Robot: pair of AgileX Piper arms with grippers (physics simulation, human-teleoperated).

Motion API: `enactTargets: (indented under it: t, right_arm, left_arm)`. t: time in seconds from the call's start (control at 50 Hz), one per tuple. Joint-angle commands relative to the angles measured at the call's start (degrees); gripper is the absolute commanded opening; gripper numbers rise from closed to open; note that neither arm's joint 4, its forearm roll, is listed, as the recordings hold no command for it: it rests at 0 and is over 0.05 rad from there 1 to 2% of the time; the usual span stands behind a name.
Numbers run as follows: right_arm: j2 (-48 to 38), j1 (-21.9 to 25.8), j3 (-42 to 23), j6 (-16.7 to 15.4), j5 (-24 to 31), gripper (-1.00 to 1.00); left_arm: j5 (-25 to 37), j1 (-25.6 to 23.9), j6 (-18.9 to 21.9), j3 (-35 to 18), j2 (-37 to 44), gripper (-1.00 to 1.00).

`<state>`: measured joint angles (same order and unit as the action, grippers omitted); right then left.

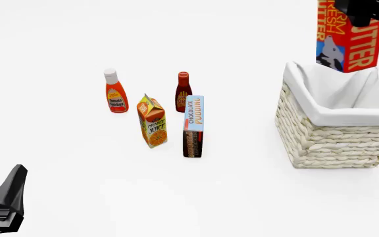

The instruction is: Pick the butter and place it in the basket.

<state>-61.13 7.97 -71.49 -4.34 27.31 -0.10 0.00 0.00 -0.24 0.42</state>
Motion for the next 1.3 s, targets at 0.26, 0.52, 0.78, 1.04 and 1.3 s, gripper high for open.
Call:
enactTargets:
  t: [0.26,0.52,0.78,1.04,1.3]
  right_arm:
    - [1.9,-1.3,2.8,2.4,-4.5,-1.0]
    - [1.8,-1.4,4.2,3.0,-7.0,-1.0]
    - [1.9,-2.8,6.9,3.0,-10.2,-1.0]
    - [1.7,-4.7,9.8,3.6,-12.5,-1.0]
    - [0.9,-5.4,11.1,4.3,-14.2,-1.0]
  left_arm:
    - [0.0,0.0,0.0,0.0,0.0,1.0]
    - [0.0,0.0,0.0,0.0,0.0,1.0]
    - [0.0,0.0,0.0,0.0,0.0,1.0]
    - [0.0,0.0,0.0,0.0,0.0,1.0]
    - [0.0,0.0,0.0,0.0,0.0,1.0]
